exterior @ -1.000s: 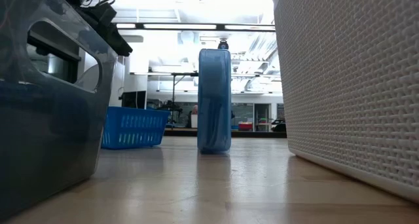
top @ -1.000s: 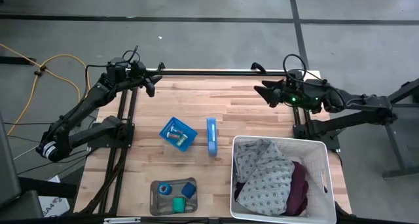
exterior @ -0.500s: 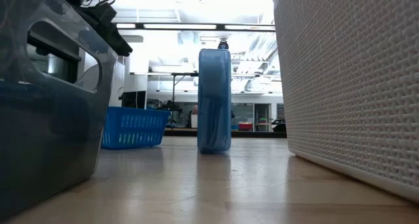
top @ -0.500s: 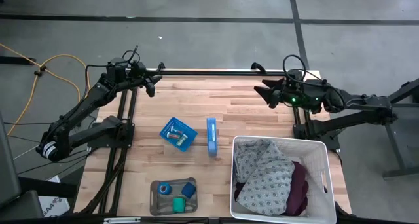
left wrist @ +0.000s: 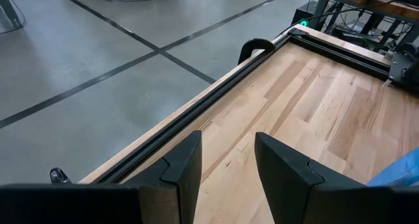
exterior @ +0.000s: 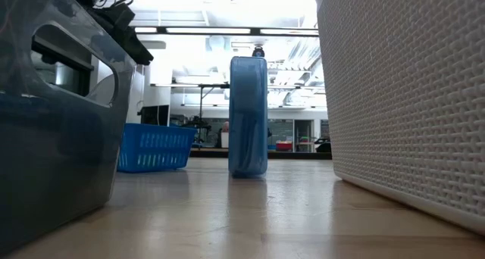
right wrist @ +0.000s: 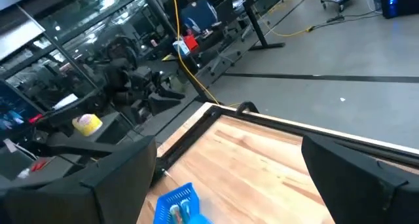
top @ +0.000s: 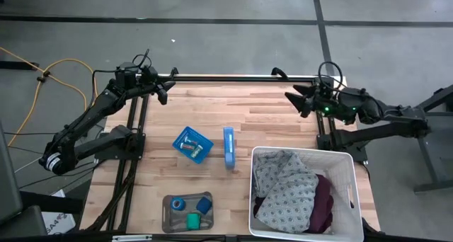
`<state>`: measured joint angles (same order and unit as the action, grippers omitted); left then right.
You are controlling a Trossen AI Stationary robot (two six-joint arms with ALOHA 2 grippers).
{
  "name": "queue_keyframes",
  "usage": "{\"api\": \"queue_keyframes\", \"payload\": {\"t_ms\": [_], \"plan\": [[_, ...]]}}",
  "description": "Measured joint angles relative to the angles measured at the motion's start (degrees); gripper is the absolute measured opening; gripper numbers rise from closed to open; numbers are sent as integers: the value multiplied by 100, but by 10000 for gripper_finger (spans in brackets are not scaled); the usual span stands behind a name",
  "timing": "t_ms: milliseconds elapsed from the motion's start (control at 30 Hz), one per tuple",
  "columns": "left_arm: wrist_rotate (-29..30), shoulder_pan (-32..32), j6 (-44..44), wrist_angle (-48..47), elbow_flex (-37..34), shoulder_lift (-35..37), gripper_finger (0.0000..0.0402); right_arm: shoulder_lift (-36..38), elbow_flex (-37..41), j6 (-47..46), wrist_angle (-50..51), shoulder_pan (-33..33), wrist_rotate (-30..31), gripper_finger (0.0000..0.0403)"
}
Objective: Pick & Place Medicine items
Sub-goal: Return to Home Position
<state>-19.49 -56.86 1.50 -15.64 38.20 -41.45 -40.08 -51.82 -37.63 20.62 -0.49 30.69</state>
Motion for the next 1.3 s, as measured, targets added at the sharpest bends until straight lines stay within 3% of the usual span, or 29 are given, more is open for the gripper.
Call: {"api": "queue_keyframes", "payload": {"t_ms": [400, 767, 967, 1300], "plan": [[0, -2, 2, 0, 0, 0, 136, 1018, 1298, 328, -873, 0, 736, 369], [-1, 0, 0, 0, 0, -2, 136, 1987, 3305, 502, -2957, 0, 735, 369], [-1, 0, 0, 0, 0, 0, 136, 2260, 4008, 599, -3715, -2, 313, 369], [-2, 0, 0, 0, 0, -2, 136, 2542, 4526, 951, -4260, -2, -615, 369]]}}
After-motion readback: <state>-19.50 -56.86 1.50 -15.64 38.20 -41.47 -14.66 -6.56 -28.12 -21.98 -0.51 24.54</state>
